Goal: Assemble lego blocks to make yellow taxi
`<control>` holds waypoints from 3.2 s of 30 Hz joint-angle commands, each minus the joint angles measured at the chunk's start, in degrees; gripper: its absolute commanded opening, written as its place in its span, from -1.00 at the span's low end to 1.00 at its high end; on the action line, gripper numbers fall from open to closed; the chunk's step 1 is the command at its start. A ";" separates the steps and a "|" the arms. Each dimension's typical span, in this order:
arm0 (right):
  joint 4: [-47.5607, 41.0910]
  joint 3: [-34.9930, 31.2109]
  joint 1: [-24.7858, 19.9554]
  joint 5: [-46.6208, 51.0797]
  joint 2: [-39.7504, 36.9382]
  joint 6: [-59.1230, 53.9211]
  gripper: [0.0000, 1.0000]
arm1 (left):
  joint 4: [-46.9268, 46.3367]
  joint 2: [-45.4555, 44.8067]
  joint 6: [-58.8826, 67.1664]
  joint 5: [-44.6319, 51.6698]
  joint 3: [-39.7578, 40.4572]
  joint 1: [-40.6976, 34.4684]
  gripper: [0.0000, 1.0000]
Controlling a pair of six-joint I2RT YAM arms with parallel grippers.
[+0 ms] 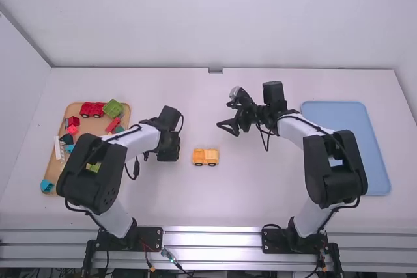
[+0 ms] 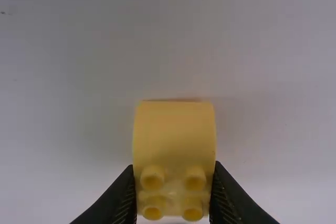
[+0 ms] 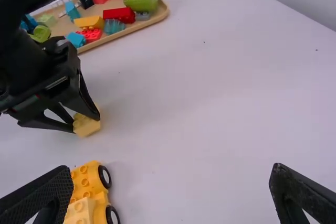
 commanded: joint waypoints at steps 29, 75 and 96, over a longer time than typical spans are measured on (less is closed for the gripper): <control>0.26 0.63 0.15 -0.11 0.11 0.20 0.98 | -17.31 -0.15 61.92 15.23 20.92 9.70 0.98; 0.22 0.63 4.11 -6.62 0.09 -6.69 0.97 | 8.55 2.01 182.00 60.08 -0.09 25.75 0.98; 4.96 0.63 4.02 -3.72 0.04 -2.62 0.98 | 17.03 8.85 155.23 51.52 6.23 26.01 0.98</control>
